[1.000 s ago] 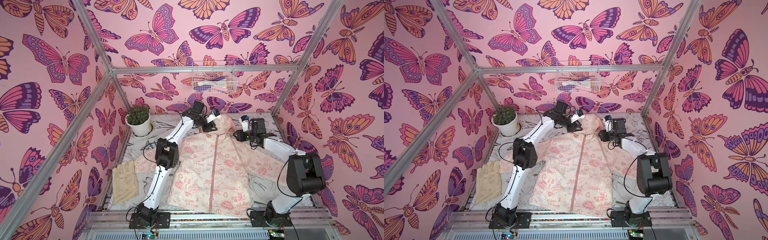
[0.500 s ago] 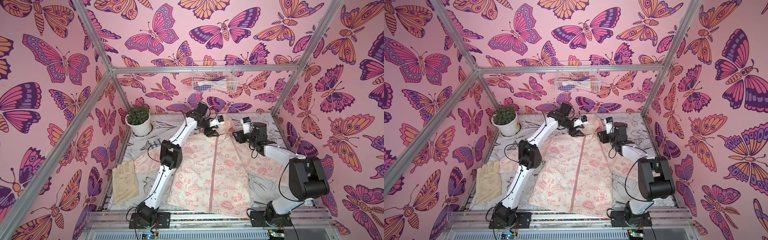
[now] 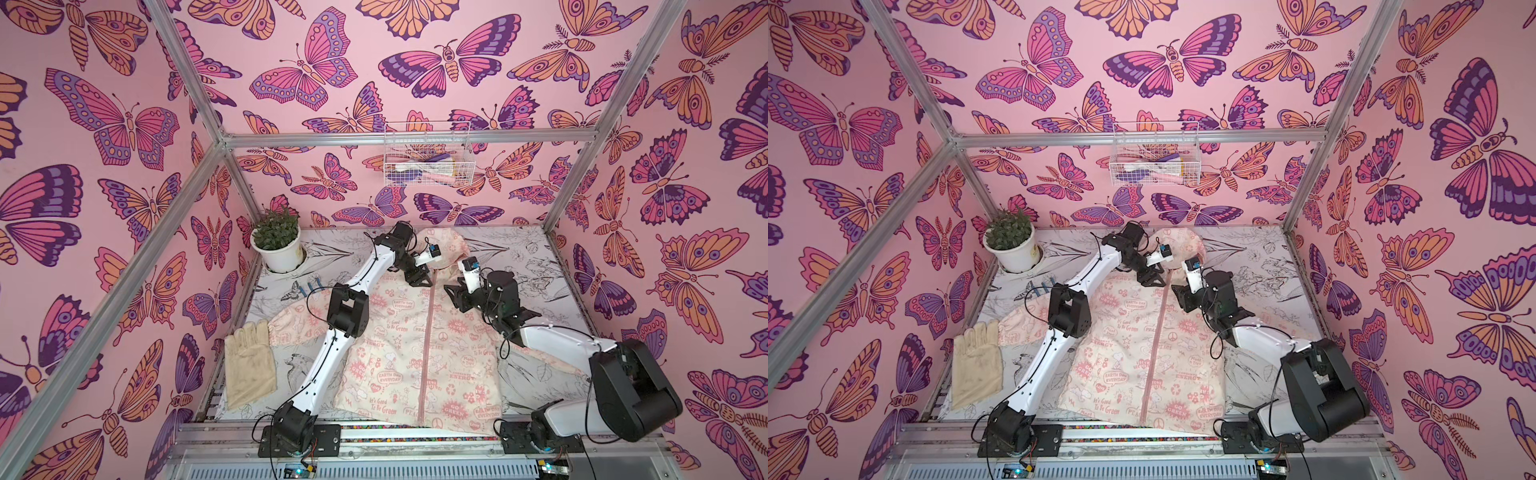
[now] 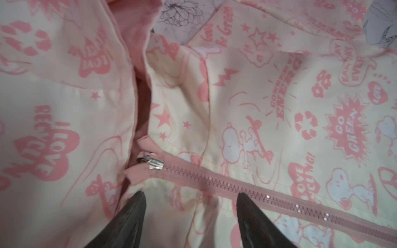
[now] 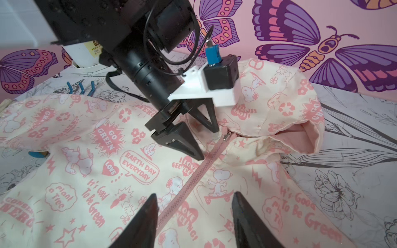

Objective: Unzip the jacket
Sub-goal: Adjust the jacket at the center of the board.

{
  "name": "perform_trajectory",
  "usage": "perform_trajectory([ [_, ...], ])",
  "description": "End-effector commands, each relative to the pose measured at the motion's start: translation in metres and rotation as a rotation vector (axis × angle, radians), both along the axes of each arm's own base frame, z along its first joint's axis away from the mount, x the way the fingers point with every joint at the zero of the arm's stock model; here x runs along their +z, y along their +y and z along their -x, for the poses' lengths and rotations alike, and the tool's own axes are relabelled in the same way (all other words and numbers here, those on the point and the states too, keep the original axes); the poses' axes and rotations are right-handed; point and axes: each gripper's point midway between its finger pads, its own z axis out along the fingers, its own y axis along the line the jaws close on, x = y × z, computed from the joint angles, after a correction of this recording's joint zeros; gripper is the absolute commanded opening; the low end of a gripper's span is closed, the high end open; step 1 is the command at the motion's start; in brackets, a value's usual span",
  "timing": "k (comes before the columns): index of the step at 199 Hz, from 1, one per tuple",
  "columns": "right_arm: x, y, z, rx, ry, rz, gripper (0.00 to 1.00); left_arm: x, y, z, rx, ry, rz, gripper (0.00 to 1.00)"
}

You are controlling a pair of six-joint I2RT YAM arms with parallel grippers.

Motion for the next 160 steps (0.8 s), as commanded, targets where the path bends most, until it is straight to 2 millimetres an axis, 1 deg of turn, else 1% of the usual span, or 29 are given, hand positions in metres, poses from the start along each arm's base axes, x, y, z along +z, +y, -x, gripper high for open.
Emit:
perform_trajectory([
  [1,0.004,-0.015,0.008,-0.055,-0.028,0.025,0.56,0.007,-0.003,-0.025,0.078,-0.066,0.013,0.72],
  [17,0.005,-0.021,0.02,-0.064,-0.024,0.031,0.55,0.006,-0.002,-0.035,0.11,-0.094,0.01,0.73],
  [28,0.005,-0.023,0.026,-0.064,-0.017,0.026,0.55,0.007,-0.004,-0.039,0.119,-0.103,0.018,0.74],
  [61,0.008,-0.018,0.037,-0.037,0.013,-0.009,0.53,0.005,-0.01,-0.036,0.103,-0.098,0.034,0.73],
  [87,0.008,-0.008,0.05,0.003,0.038,-0.013,0.52,0.006,-0.01,-0.034,0.106,-0.091,0.032,0.68],
  [101,0.009,-0.001,0.059,0.021,0.056,-0.018,0.51,0.002,-0.009,-0.035,0.122,-0.088,0.006,0.66],
  [112,0.014,0.003,0.066,0.033,0.065,-0.026,0.51,-0.004,-0.007,-0.033,0.129,-0.089,-0.028,0.65],
  [119,0.019,0.005,0.071,0.035,0.069,-0.035,0.51,-0.008,-0.007,-0.033,0.134,-0.096,-0.052,0.61],
  [127,0.024,0.007,0.076,0.041,0.074,-0.053,0.5,-0.012,-0.007,-0.032,0.14,-0.103,-0.075,0.54],
  [134,0.028,0.008,0.081,0.048,0.074,-0.066,0.5,-0.014,-0.006,-0.033,0.147,-0.112,-0.09,0.5],
  [160,0.041,0.005,0.099,0.057,0.064,-0.092,0.48,-0.018,-0.007,-0.033,0.154,-0.12,-0.114,0.5],
])
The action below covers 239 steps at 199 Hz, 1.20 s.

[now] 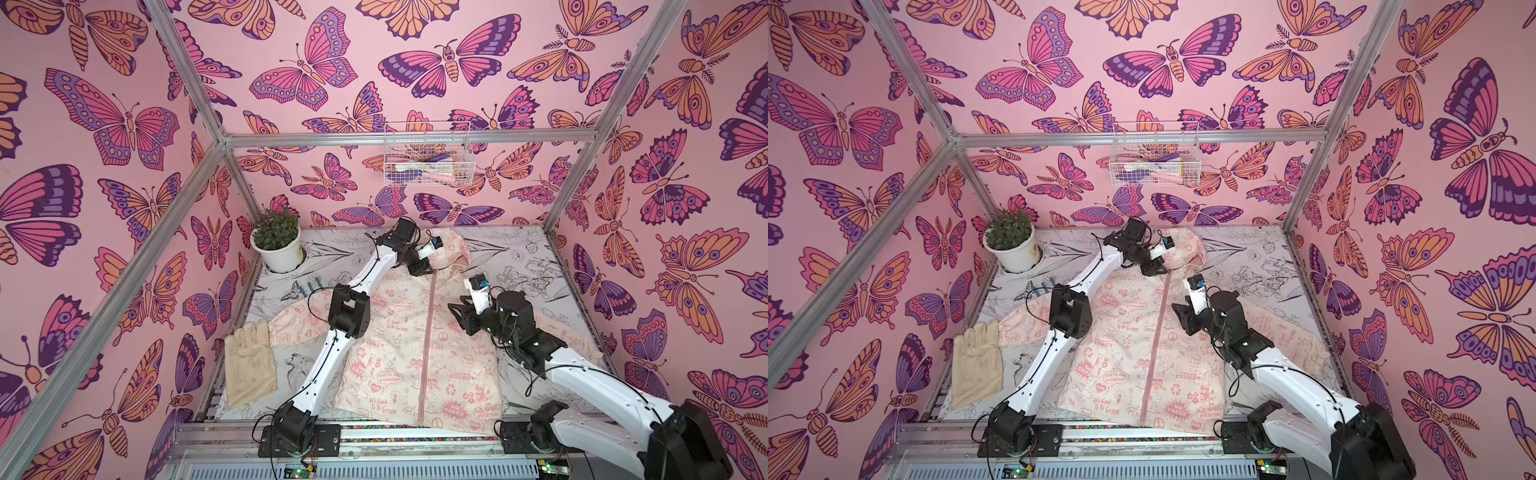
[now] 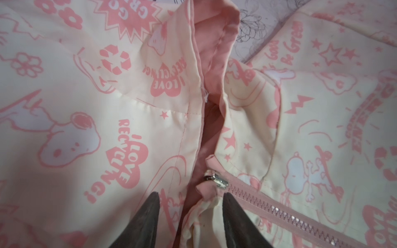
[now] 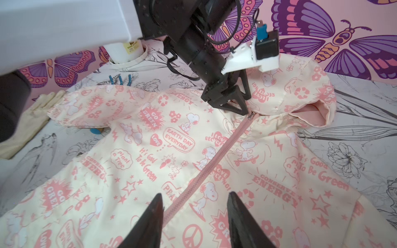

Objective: Unzip the jacket
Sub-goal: Adjust the jacket at the center of the board.

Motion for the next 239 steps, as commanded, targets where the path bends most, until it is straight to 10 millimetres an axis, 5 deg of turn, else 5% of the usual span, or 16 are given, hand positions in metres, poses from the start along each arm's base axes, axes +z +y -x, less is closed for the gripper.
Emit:
perform_trajectory([
  [1,0.008,-0.003,0.018,0.003,0.034,-0.029,0.48,-0.021,0.002,0.004,0.02,0.021,-0.061,0.5],
  [52,0.023,-0.026,0.048,-0.023,0.004,-0.03,0.46,-0.042,0.005,0.023,-0.05,0.019,-0.172,0.47],
  [91,0.031,-0.038,0.06,-0.038,-0.035,-0.034,0.44,-0.042,0.011,0.028,-0.041,0.04,-0.2,0.35],
  [154,0.031,-0.052,0.059,-0.122,-0.014,-0.045,0.31,-0.02,0.017,0.021,-0.006,-0.006,-0.213,0.0],
  [201,0.034,-0.066,0.057,-0.211,-0.013,-0.066,0.14,-0.003,0.02,0.029,0.027,-0.045,-0.189,0.0],
  [239,0.027,-0.088,0.046,-0.391,0.048,-0.104,0.12,0.02,0.022,0.044,0.075,-0.307,-0.077,0.0],
])
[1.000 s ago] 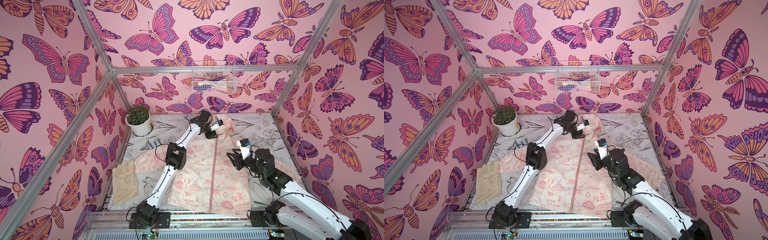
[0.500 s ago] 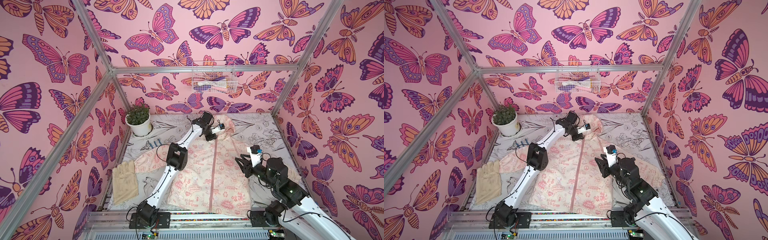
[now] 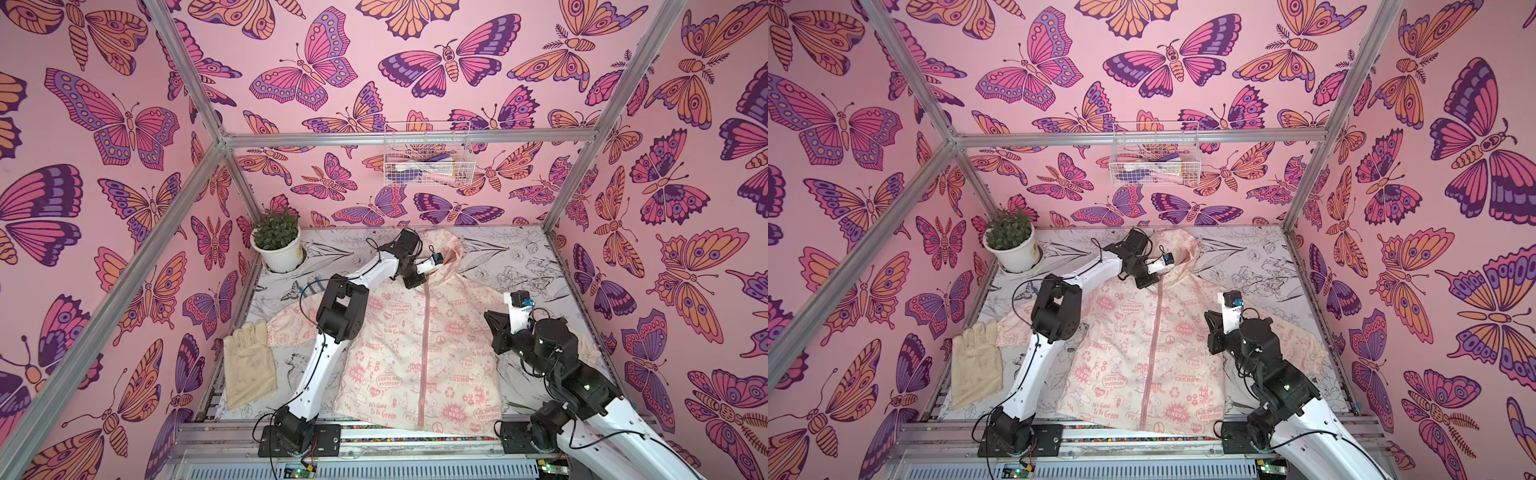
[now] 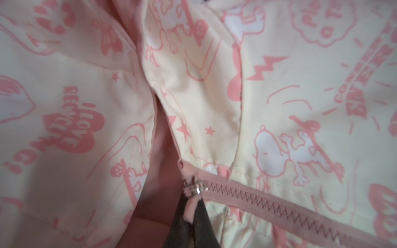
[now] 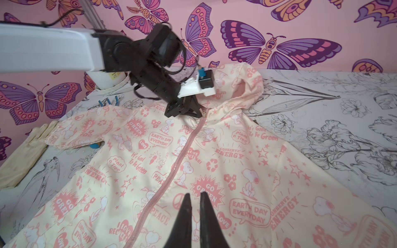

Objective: Unzip the jacket
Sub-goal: Adjust the jacket at the center of the board.

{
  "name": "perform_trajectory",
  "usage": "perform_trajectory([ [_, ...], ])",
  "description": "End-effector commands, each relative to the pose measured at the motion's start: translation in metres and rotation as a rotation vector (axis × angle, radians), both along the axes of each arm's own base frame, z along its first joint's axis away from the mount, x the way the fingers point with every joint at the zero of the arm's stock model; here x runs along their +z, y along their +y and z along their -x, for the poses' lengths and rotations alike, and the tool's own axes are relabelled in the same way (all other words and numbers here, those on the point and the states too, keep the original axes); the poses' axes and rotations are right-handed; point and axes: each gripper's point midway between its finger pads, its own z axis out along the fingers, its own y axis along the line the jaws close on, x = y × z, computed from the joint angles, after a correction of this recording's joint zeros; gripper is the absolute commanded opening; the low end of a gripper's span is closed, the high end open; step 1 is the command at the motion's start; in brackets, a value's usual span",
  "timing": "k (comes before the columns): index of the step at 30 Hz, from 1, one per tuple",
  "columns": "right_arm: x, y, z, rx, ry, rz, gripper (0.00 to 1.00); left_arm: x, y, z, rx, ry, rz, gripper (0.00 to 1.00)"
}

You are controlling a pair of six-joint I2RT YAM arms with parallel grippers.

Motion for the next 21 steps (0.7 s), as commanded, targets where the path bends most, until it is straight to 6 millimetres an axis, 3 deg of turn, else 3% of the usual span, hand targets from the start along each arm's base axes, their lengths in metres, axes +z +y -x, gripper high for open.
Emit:
perform_trajectory([
  [1,-0.004,-0.02,-0.007,-0.159,0.054,-0.04,0.12,0.037,-0.01,-0.006,0.023,-0.244,0.12,0.0],
  [3,-0.006,-0.021,-0.011,-0.197,0.091,-0.066,0.15,0.045,-0.005,0.004,0.033,-0.312,0.17,0.0],
  [6,-0.003,-0.014,-0.02,-0.213,0.155,-0.088,0.31,0.051,-0.007,0.025,0.013,-0.402,0.235,0.0],
  [8,-0.002,0.002,-0.028,-0.177,0.239,-0.101,0.45,0.049,-0.014,0.04,-0.011,-0.44,0.269,0.0],
  [11,-0.008,0.027,-0.046,-0.131,0.435,-0.133,0.55,0.047,-0.024,0.054,-0.037,-0.504,0.321,0.0],
  [12,-0.012,0.036,-0.054,-0.121,0.504,-0.149,0.57,0.045,-0.002,0.031,0.04,-0.678,0.158,0.0],
  [17,-0.023,0.072,-0.099,-0.074,0.715,-0.272,0.62,0.052,0.001,0.029,0.089,-0.794,0.177,0.0],
  [20,-0.037,0.085,-0.128,-0.068,0.776,-0.263,0.64,0.057,0.0,0.03,0.105,-0.817,0.202,0.0],
  [21,-0.051,0.088,-0.137,-0.08,0.814,-0.242,0.65,0.058,0.0,0.03,0.111,-0.823,0.21,0.0],
])
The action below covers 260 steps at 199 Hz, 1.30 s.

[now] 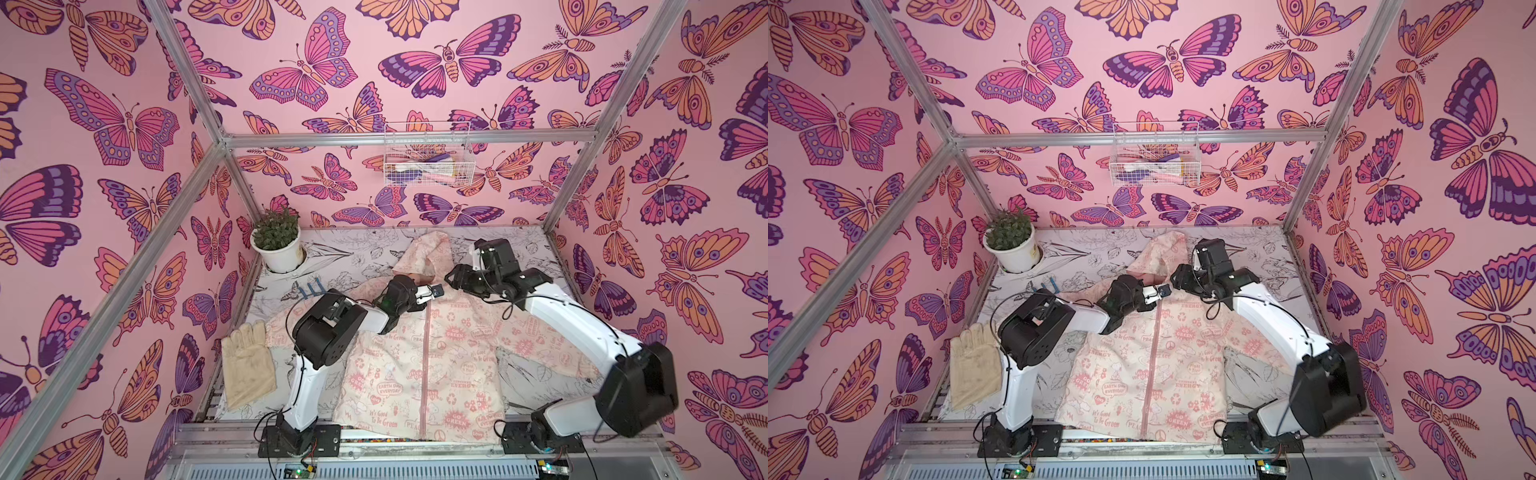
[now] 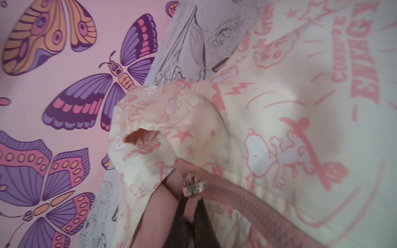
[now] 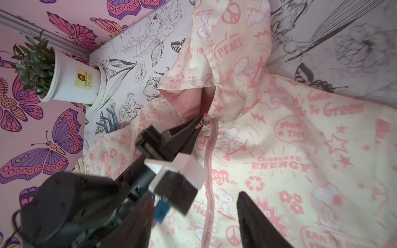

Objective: Unzip the jacket
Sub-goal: Adjust the jacket at the center of the board.

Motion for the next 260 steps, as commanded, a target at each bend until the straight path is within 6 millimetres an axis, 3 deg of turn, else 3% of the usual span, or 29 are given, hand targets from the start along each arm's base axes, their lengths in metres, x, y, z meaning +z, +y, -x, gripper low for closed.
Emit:
perform_trajectory([
  [1,-0.023,0.016,-0.008,0.03,0.154,-0.037,0.65,0.016,0.002,-0.008,0.043,-0.1,0.053,0.0],
  [53,-0.06,0.034,-0.037,0.03,0.241,-0.058,0.66,0.013,0.004,-0.005,0.047,-0.107,0.07,0.0],
  [150,-0.073,0.026,-0.084,0.006,0.237,0.034,0.58,0.01,0.005,0.001,0.044,-0.092,0.092,0.0],
  [239,-0.1,0.039,-0.083,0.074,0.303,0.03,0.55,0.005,0.002,-0.002,0.044,-0.074,0.09,0.0],
  [260,-0.103,0.04,-0.084,0.081,0.305,0.032,0.44,0.008,0.0,-0.003,0.045,-0.075,0.097,0.0],
])
